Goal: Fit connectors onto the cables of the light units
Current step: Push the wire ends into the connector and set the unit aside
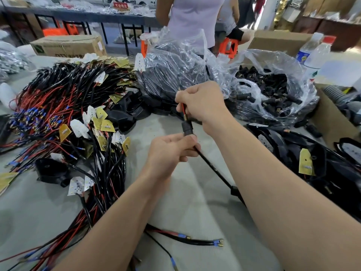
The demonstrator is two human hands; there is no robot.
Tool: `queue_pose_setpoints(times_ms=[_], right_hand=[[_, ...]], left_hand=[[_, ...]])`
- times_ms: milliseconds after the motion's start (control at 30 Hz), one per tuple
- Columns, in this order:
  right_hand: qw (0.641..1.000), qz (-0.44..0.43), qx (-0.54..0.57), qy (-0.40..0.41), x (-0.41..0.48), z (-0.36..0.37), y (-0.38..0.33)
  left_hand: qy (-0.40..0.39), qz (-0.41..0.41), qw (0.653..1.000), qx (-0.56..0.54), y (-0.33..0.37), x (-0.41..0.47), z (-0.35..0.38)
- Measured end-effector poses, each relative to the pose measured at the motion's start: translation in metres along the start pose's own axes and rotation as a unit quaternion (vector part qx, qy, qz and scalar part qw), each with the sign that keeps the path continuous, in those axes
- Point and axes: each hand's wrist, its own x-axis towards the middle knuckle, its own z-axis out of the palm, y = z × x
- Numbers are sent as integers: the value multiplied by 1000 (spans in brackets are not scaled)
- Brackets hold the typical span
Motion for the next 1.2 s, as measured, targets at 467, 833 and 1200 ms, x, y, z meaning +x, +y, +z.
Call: queue_pose_setpoints(times_ms=[467, 833, 1200], right_hand=[[987, 78, 135, 40, 14, 7, 6], [960, 140, 102, 220, 58, -13, 45], [951, 175, 247, 60, 16, -57, 54]], left_hand=[[-116, -43, 983, -132, 7, 2, -4], [-210, -137, 962, -106, 12, -4, -1], [-170, -92, 981, -14, -4, 1, 1]])
